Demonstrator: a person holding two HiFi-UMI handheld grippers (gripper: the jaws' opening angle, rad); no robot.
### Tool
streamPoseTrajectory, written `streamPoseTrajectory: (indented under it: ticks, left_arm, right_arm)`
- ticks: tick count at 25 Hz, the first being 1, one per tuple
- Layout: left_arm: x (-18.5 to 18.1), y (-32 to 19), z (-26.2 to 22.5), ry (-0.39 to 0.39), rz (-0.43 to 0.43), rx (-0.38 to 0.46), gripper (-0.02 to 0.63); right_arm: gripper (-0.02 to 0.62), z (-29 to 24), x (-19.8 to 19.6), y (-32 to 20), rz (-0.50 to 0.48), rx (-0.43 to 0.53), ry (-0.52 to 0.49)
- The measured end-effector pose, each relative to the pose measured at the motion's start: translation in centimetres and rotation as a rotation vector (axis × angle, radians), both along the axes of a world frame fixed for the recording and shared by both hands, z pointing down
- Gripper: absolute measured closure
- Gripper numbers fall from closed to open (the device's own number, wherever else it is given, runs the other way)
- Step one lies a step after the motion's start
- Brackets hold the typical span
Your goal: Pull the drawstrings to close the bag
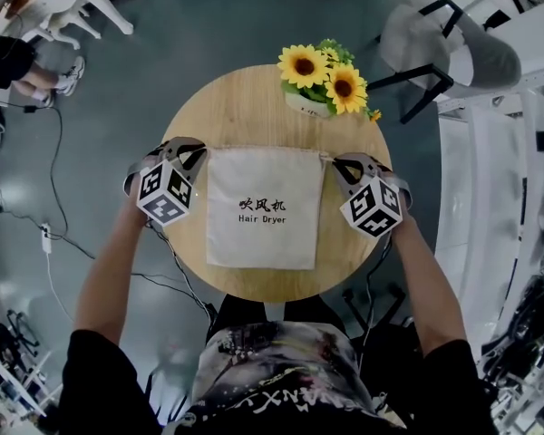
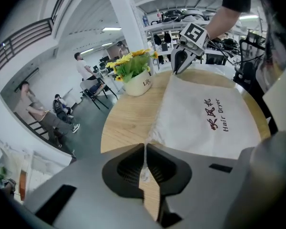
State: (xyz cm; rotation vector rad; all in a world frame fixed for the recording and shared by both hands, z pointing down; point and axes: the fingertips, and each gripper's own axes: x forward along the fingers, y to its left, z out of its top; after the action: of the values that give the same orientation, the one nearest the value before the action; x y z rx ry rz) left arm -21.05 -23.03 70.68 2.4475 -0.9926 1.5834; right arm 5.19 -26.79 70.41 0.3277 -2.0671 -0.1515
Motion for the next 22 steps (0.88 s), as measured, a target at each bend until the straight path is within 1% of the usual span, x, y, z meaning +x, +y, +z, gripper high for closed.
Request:
streamPoseTrajectory:
  ticks: [6,9,15,22]
  left_arm:
    - [-0.3,0.4,-1.9,0.011,-0.035,0.033,0.577]
    - [-0.5,0.6,-3.7,0.028,-0.069,0.059,0.577]
    - [-1.3,0.4,-9.3,0.051,-0.155,0.189,0.576]
    - [-2.3,0.1,-16.4,0.054,-0.198,0.332,0.577]
  right_arm:
    - [0.586,-2.2,-0.4,0.0,0.004,0.046,-0.011]
    - [0.586,-4.1,-0.8,0.2,0.008,0.08,-0.024]
    - [0.586,-9.6,-1.6,0.2,0.03,0.164,-0.078]
    - [0.586,-17.4,-2.1,-0.2,0.048,0.292,-0.146]
